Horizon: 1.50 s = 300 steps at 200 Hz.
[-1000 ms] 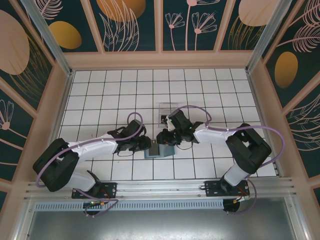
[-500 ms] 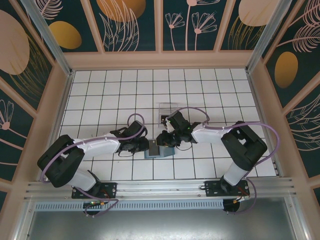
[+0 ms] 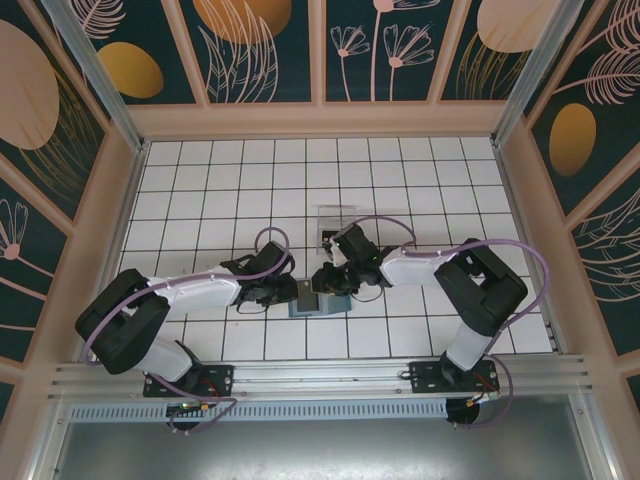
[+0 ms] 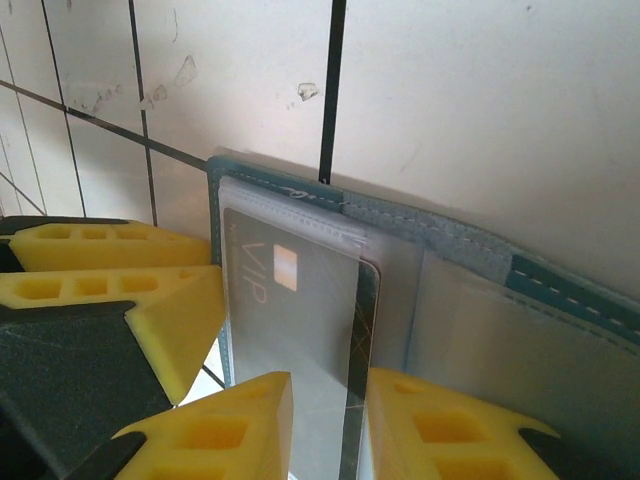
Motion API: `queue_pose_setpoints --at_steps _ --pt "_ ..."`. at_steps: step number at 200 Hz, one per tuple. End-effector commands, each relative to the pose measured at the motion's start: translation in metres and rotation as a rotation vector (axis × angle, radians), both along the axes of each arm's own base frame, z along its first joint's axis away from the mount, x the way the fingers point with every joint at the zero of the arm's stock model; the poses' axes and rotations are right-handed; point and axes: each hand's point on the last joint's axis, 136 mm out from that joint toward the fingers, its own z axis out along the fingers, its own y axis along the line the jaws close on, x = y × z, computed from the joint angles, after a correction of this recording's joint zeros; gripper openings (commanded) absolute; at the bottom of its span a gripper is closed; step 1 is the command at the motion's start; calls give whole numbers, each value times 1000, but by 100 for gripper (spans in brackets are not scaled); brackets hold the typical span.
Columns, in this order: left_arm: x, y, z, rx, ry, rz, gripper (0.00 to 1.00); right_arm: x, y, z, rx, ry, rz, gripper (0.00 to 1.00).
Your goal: Take the credit cards out of the card holder
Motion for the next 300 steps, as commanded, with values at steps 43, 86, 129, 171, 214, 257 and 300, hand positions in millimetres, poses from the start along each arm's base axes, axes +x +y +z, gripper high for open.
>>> queue_pose_setpoints --at_steps 43,86,129,171,214,257,300 --pt "-11 10 -13 66 47 -22 25 -3 -2 -7 -23 9 -2 26" --pt "-12 9 -14 70 54 -33 24 -6 6 -3 10 17 16 27" --pt "-12 9 -15 67 58 -34 24 -6 8 4 33 7 18 27" --pt "-13 9 -16 73 62 -36 24 -6 12 18 80 -5 12 26" --pt "-13 10 -16 82 67 -36 24 -6 18 32 127 -18 12 26" --pt "-13 9 -17 83 71 -40 24 -8 21 36 174 -21 22 26" --pt "-12 7 -17 81 72 -42 24 -15 25 25 213 14 34 26"
